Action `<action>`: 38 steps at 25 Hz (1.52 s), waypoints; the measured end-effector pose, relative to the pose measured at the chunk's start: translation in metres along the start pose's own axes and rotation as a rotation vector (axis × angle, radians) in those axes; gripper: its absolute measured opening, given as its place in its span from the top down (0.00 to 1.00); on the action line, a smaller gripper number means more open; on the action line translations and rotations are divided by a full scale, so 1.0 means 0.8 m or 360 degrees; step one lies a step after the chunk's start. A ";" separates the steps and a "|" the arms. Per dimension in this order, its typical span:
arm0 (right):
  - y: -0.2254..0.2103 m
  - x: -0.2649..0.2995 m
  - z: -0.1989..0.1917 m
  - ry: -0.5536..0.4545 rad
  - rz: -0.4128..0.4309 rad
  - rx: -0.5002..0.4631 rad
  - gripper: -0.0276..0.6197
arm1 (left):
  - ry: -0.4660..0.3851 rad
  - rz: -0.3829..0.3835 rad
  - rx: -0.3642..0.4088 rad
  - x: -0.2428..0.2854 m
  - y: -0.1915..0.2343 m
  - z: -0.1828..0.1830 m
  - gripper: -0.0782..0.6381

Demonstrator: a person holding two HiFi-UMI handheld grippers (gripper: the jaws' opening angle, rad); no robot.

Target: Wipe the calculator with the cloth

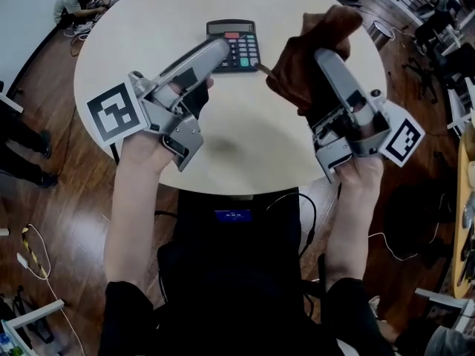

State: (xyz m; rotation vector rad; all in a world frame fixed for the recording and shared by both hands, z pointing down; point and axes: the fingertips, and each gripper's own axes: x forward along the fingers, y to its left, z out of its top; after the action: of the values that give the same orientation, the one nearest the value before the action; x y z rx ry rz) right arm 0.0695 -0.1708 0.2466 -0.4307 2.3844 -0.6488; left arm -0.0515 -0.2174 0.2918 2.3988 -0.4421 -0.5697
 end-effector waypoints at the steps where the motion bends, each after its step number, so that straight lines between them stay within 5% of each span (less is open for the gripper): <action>1: 0.010 0.001 0.001 -0.0003 0.0021 -0.0018 0.83 | -0.0010 -0.0008 0.0004 0.000 -0.008 0.001 0.62; 21: 0.137 -0.026 -0.017 -0.0072 0.0128 -0.0200 0.83 | -0.0139 0.0030 0.0166 -0.050 -0.130 -0.009 0.62; 38: 0.144 -0.036 -0.019 -0.0095 0.0115 -0.0240 0.83 | -0.0200 0.0085 0.0087 -0.059 -0.136 -0.009 0.62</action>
State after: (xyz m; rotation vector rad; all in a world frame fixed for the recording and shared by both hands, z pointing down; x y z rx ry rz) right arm 0.0652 -0.0571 0.2081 -0.4198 2.3887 -0.4202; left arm -0.0695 -0.1115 0.2404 2.4034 -0.5812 -0.6952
